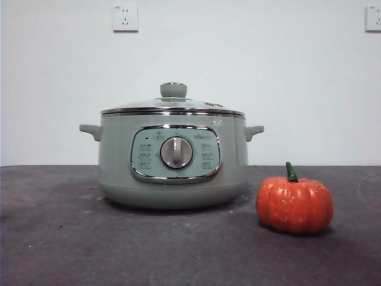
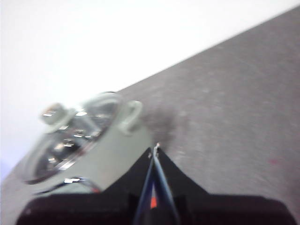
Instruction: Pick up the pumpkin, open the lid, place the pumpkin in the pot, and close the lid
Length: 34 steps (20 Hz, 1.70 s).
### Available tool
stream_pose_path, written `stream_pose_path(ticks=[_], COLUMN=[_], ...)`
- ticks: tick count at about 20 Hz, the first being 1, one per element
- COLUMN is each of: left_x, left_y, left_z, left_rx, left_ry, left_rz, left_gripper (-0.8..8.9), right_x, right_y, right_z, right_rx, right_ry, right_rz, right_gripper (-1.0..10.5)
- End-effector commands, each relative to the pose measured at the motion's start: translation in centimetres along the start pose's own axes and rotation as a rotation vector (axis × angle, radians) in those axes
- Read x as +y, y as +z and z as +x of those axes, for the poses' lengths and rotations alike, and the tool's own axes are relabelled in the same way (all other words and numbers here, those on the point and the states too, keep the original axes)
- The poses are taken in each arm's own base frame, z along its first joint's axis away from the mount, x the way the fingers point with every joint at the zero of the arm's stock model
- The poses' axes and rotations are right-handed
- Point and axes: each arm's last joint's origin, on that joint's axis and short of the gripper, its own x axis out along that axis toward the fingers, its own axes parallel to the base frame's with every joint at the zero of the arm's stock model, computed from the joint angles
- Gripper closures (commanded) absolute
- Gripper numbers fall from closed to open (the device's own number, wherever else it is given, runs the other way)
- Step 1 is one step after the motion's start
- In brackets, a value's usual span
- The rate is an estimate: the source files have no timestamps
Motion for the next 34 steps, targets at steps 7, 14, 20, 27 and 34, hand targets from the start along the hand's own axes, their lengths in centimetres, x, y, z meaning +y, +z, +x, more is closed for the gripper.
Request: stream_pose_path(ticks=[7, 14, 20, 27, 34], left_x=[-2.6, -4.1, -4.9, -5.4, -5.4], left_y=[6.1, 9.7, 11.3, 11.5, 11.5], left_z=[0.1, 0.8, 0.5, -0.3, -0.3], left_rx=[0.175, 0.359, 0.459, 0.523, 0.524], left_ry=[-0.119, -0.257, -0.328, -0.348, -0.340], left_rz=[0.077, 0.159, 0.188, 0.196, 0.190], left_gripper=[8.22, 8.22, 8.22, 8.15, 0.29], right_x=[3.5, 5.9, 7.3, 8.1, 8.1], right_y=[6.0, 10.2, 12.6, 12.9, 12.9], right_z=[0.5, 1.0, 0.8, 0.5, 0.5], right_rx=[0.222, 0.465, 0.632, 0.719, 0.713], right_ry=[0.122, 0.209, 0.227, 0.263, 0.266], right_rz=[-0.094, -0.223, -0.316, -0.358, -0.351], right_gripper=[9.6, 9.6, 9.6, 9.6, 1.6])
